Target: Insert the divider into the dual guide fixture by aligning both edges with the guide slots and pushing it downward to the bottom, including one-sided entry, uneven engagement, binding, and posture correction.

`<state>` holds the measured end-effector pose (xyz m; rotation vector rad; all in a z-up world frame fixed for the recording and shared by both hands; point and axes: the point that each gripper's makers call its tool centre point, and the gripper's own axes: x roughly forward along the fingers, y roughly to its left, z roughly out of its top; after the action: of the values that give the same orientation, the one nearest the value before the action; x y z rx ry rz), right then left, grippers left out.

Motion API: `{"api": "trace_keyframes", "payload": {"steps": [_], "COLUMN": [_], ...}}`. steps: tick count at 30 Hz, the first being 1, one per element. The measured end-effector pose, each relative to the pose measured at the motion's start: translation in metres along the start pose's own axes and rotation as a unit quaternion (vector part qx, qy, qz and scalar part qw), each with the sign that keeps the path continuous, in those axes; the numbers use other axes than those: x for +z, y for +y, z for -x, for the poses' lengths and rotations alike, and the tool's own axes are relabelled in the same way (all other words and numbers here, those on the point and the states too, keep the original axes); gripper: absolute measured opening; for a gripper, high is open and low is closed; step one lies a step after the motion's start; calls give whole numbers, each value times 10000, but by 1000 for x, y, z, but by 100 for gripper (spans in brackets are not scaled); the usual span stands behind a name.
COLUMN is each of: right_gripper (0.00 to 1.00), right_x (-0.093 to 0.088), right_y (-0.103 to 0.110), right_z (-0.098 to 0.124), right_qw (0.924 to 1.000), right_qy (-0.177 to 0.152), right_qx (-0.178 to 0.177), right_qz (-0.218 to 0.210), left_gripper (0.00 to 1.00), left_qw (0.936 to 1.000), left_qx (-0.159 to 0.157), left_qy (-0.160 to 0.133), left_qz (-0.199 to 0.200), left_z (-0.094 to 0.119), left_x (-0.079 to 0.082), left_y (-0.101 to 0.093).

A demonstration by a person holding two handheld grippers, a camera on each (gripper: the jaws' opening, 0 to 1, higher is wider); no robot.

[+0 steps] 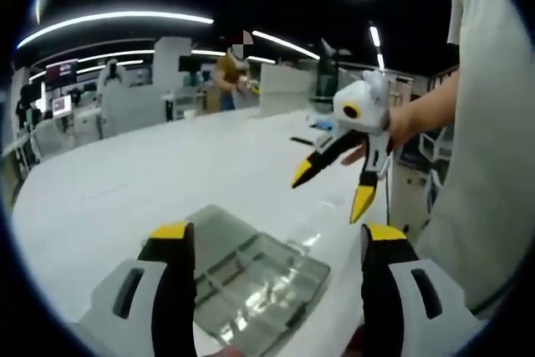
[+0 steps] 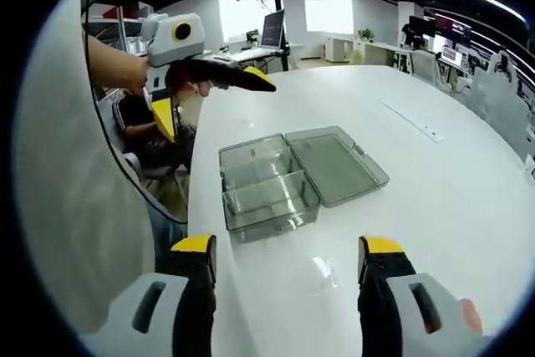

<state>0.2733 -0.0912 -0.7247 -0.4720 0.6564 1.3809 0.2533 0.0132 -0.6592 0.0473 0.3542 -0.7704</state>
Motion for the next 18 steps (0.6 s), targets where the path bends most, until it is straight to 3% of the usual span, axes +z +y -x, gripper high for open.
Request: {"api": "trace_keyframes", "payload": {"steps": [10, 18], "right_gripper": [62, 54], "right_x": [-12, -29], "right_y": [-2, -8], "right_z": [-6, -19], "right_qw": [9998, 9985], "right_qy": [173, 523], "right_qx": [-60, -48], "right_qz": [-22, 173], "left_gripper": [80, 79], "left_qw": [10000, 9999], "left_qx": [-19, 2], "left_qy": [23, 42], "left_qz": [89, 163], "left_z": [2, 2], "left_x": [-5, -9], "left_y": [5, 11]}}
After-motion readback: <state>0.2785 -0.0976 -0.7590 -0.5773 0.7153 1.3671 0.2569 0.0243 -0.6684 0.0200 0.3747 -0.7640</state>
